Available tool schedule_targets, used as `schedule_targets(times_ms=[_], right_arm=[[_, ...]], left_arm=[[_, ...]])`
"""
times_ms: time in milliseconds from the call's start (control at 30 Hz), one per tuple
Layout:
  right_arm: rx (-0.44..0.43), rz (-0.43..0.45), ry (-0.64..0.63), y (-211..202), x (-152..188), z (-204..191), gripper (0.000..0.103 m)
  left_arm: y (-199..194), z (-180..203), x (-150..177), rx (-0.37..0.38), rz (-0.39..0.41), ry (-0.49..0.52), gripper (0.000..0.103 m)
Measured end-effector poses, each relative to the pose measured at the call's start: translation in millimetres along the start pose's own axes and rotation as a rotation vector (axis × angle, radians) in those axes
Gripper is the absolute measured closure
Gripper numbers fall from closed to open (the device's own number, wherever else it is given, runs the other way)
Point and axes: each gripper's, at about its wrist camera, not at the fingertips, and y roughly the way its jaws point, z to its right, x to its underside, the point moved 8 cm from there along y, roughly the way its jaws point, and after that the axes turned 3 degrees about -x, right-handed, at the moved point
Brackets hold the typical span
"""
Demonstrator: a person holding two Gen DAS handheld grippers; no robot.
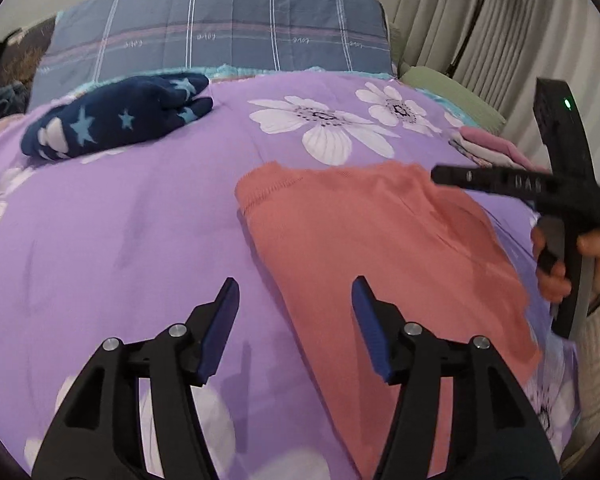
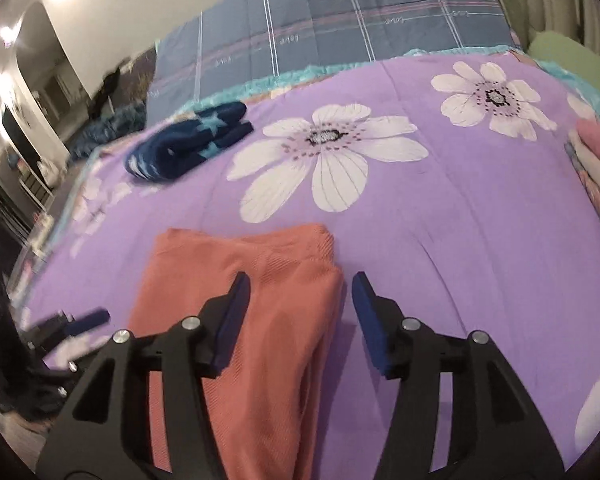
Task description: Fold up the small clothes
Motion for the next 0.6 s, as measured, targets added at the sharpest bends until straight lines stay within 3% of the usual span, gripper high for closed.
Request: schedule_targets(times_ms=[33, 67, 100, 133, 200, 233, 267, 333, 433, 500, 600], right_arm=[[-0.003, -0.004, -0.001, 5, -1, 2, 0.049], [-0.005, -0.005, -0.004, 9, -3, 2, 0.057], [-0.012, -0.003, -0.014, 12, -4, 2, 0.079], [-0.011, 0.002, -0.02, 13, -5, 3, 0.089], [-0.043, 0.026, -0.021, 14, -8, 3, 0.096], [-0.061, 0.04, -0.022, 11, -9, 2, 0.097], [-0.083, 0.066, -0.026, 6, -10, 1, 0.097], [-0.15, 0.151, -0.046, -11, -15, -7, 0.097], [-0.208, 0.216, -0.076, -23, -18, -12, 0.097], [-0.152, 0.172, -0.08, -3, -17, -5, 0.096], [-0.062, 0.07, -0.028, 32, -7, 16, 0.088]], left_arm=[[9, -3, -5, 0.018, -0.011, -0.016, 0.044], [16, -4, -7, 0.035, -0.024, -0.03, 0.044], [22, -6, -9, 0.052, -0.036, -0.047, 0.044], [31, -8, -13, 0.075, -0.044, -0.066, 0.044], [42, -12, -20, 0.104, -0.041, -0.092, 0.047], [43, -12, -23, 0.114, -0.029, -0.098, 0.078], [43, -13, -28, 0.139, -0.016, -0.11, 0.09], [32, -12, -33, 0.166, 0.04, -0.135, 0.092], [10, -5, -33, 0.095, 0.131, -0.043, 0.092], [14, -7, -31, 0.065, 0.13, -0.013, 0.09], [42, -20, -22, 0.033, 0.052, -0.044, 0.08]])
